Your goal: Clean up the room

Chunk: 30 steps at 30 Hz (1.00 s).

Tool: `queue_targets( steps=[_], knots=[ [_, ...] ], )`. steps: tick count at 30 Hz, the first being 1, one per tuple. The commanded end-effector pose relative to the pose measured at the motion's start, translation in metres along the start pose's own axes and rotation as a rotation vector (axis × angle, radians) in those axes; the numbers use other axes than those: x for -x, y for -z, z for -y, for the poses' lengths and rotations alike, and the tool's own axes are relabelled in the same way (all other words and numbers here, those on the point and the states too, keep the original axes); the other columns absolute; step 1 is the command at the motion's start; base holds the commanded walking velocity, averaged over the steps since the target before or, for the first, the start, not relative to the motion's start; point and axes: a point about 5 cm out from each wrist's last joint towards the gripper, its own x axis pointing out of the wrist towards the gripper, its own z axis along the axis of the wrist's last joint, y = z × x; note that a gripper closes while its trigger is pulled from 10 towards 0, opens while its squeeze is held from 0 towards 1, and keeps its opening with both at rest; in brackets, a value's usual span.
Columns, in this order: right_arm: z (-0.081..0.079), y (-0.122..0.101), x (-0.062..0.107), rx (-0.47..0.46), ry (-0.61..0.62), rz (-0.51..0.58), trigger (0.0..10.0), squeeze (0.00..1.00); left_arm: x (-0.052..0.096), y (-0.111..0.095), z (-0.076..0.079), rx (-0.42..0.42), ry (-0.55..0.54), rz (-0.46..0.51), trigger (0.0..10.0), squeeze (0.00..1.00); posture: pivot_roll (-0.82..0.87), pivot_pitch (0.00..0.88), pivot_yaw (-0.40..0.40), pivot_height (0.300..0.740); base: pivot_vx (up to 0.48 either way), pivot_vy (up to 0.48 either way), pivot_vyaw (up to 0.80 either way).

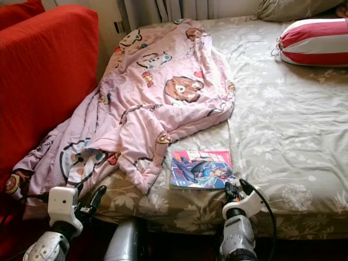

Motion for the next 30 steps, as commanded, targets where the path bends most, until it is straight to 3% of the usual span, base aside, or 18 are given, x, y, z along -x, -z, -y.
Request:
queue_targets(
  steps=[1, 5, 7, 13, 15, 16, 18, 21, 24, 25, 28, 30],
  knots=[
    [0.002, -0.015, 0.0, 0.048, 0.021, 0.095, 0.0, 0.0, 0.0, 0.003, -0.005, -0.014, -0.024, -0.006, 10.0, 0.0, 0.13, 0.011, 0.086, 0.57, 0.0, 0.0, 0.0],
    [0.003, -0.022, 0.004, 0.08, 0.021, 0.14, 0.0, 0.0, -0.002, 0.004, -0.005, -0.014, -0.024, -0.003, 10.0, 0.0, 0.12, 0.0, 0.082, 0.57, 0.0, 0.0, 0.0],
    [0.007, -0.027, 0.007, 0.03, 0.056, 0.17, 0.0, 0.0, -0.005, 0.004, -0.005, -0.013, -0.022, 0.002, 10.0, 0.0, 0.11, 0.0, 0.08, 0.57, 0.0, 0.0, 0.0],
    [0.034, -0.029, 0.019, -0.235, 0.274, 0.207, 0.0, 0.0, -0.011, 0.003, -0.002, -0.013, -0.015, 0.02, 10.0, 0.0, 0.1, 0.0, 0.081, 0.57, 0.0, 0.0, 0.0],
    [0.042, -0.017, 0.023, -0.402, 0.358, 0.152, 0.0, 0.0, -0.013, 0.004, -0.002, -0.013, -0.012, 0.025, 10.0, 0.0, 0.09, 0.0, 0.08, 0.57, 0.0, 0.0, 0.0],
    [0.042, -0.017, 0.023, -0.402, 0.358, 0.152, 0.0, 0.0, -0.013, 0.004, -0.002, -0.013, -0.012, 0.025, 10.0, 0.0, 0.09, 0.0, 0.08, 0.57, 0.0, 0.0, 0.0],
    [0.047, -0.007, 0.026, -0.494, 0.405, 0.118, 0.0, 0.0, -0.014, 0.005, -0.002, -0.013, -0.01, 0.028, 10.0, 0.0, 0.1, 0.0, 0.077, 0.57, 0.0, 0.0, 0.0],
    [0.05, -0.005, 0.027, -0.495, 0.433, 0.116, 0.0, 0.0, -0.014, 0.005, -0.002, -0.013, -0.012, 0.033, 10.0, 0.0, 0.1, 0.0, 0.077, 0.57, 0.0, 0.0, 0.0],
    [0.043, -0.005, 0.024, -0.513, 0.373, 0.108, 0.0, 0.0, -0.014, 0.005, -0.002, -0.013, -0.012, 0.034, 10.0, 0.0, 0.1, 0.0, 0.077, 0.57, 0.0, 0.0, 0.0],
    [0.037, -0.008, 0.022, -0.486, 0.311, 0.108, 0.0, 0.0, -0.014, 0.005, -0.002, -0.013, -0.011, 0.035, 10.0, 0.0, 0.1, 0.0, 0.077, 0.57, 0.0, 0.0, 0.0],
    [0.014, -0.015, 0.018, -0.223, 0.086, 0.085, 0.0, 0.0, -0.015, 0.006, -0.002, -0.013, -0.009, 0.038, 10.0, 0.0, 0.1, 0.0, 0.081, 0.57, 0.0, 0.0, 0.0],
    [0.005, -0.013, 0.018, -0.186, 0.014, 0.071, 0.0, 0.0, -0.015, 0.007, -0.002, -0.012, -0.007, 0.039, 10.0, 0.0, 0.09, 0.0, 0.081, 0.57, 0.0, 0.0, 0.0]
  ],
)
